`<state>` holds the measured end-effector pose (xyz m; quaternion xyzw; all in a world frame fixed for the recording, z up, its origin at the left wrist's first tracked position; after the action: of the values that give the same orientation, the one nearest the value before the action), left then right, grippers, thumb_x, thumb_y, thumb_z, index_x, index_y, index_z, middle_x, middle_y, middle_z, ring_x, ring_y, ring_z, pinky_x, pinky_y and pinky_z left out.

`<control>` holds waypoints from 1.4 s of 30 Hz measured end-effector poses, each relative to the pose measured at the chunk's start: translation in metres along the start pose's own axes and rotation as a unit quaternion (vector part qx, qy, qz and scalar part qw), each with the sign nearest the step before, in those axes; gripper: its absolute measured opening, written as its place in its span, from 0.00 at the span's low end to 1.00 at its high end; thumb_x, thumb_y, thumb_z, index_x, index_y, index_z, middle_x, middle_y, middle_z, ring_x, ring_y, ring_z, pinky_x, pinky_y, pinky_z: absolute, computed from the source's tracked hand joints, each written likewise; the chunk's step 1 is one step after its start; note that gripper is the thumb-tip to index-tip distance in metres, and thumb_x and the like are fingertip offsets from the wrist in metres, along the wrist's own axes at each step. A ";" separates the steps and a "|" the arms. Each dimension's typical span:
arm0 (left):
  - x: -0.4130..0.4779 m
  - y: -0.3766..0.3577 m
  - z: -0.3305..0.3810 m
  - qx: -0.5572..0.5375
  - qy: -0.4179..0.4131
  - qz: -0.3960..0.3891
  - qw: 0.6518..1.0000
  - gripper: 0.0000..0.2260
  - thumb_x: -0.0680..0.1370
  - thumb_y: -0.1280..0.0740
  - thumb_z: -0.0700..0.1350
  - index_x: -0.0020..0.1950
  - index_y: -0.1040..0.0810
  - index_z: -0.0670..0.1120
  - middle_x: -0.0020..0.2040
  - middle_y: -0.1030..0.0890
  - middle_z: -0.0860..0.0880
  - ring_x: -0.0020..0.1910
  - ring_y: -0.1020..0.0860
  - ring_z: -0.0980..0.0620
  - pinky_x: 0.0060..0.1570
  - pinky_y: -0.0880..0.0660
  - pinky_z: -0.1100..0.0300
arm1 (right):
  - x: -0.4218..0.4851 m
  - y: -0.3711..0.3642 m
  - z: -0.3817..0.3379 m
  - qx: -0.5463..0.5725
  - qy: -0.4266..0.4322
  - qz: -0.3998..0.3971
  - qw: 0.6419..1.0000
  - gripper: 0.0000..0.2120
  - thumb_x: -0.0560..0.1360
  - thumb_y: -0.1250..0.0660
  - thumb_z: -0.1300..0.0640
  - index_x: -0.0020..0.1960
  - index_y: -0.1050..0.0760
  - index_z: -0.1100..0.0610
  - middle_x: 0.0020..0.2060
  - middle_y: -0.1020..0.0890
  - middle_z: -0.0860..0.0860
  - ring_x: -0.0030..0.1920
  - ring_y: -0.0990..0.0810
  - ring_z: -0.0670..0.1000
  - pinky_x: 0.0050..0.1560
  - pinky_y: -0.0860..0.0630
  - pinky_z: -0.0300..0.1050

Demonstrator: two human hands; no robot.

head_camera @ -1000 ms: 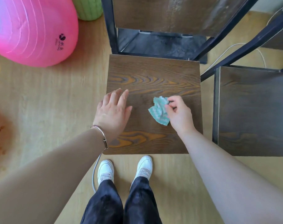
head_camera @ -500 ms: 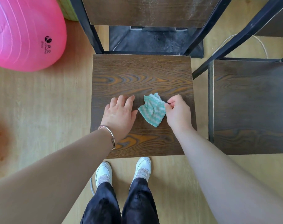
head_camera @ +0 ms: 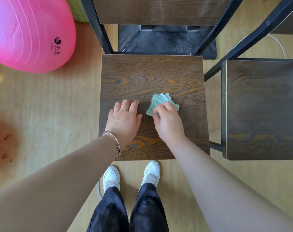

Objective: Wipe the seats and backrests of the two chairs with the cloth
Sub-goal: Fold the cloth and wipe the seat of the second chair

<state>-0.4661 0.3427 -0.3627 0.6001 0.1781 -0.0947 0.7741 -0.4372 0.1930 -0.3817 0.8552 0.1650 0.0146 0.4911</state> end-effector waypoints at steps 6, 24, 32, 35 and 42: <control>-0.007 0.001 -0.009 -0.010 0.008 0.013 1.000 0.23 0.82 0.44 0.53 0.76 0.39 0.49 0.67 0.31 0.46 0.64 0.33 0.43 0.61 0.31 0.48 | -0.015 0.026 0.038 0.054 -0.093 0.042 0.993 0.13 0.77 0.32 0.54 0.60 0.22 0.56 0.53 0.22 0.52 0.51 0.22 0.54 0.49 0.24 0.46; -0.023 0.000 -0.007 -0.009 0.001 0.015 1.000 0.23 0.82 0.45 0.53 0.76 0.41 0.49 0.69 0.33 0.46 0.65 0.34 0.43 0.62 0.32 0.48 | -0.028 0.036 0.016 -0.057 -0.028 0.105 0.992 0.08 0.75 0.30 0.57 0.50 0.26 0.58 0.49 0.24 0.53 0.49 0.25 0.55 0.42 0.27 0.47; -0.029 0.000 -0.013 -0.018 -0.005 0.023 1.000 0.23 0.81 0.43 0.53 0.76 0.39 0.49 0.68 0.31 0.47 0.63 0.33 0.43 0.61 0.31 0.48 | -0.017 0.001 0.006 -0.006 -0.064 0.073 0.995 0.02 0.76 0.32 0.62 0.49 0.22 0.59 0.45 0.21 0.54 0.48 0.24 0.58 0.47 0.24 0.52; -0.031 0.000 -0.018 -0.019 -0.010 0.024 0.999 0.23 0.81 0.42 0.53 0.75 0.39 0.50 0.68 0.31 0.47 0.63 0.33 0.43 0.61 0.31 0.48 | -0.015 0.008 0.013 0.170 -0.223 0.035 0.959 0.06 0.80 0.37 0.58 0.55 0.24 0.56 0.48 0.21 0.49 0.51 0.22 0.51 0.52 0.25 0.46; -0.032 0.001 -0.016 -0.020 -0.015 0.027 0.999 0.25 0.80 0.40 0.53 0.76 0.41 0.51 0.68 0.32 0.47 0.63 0.33 0.44 0.61 0.31 0.49 | -0.027 0.038 0.011 0.410 -0.277 0.038 0.868 0.16 0.80 0.38 0.65 0.60 0.29 0.45 0.55 0.19 0.53 0.51 0.16 0.52 0.42 0.16 0.53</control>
<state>-0.4972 0.3560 -0.3530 0.5872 0.1525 -0.0790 0.7910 -0.4505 0.1580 -0.3519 0.9542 -0.0198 -0.2731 0.1205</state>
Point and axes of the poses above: each hand's wrist, its own x-axis towards the middle knuckle, its own y-axis out of the back of the hand, z = x × y, the point moved 5 cm from there along x, towards the middle knuckle
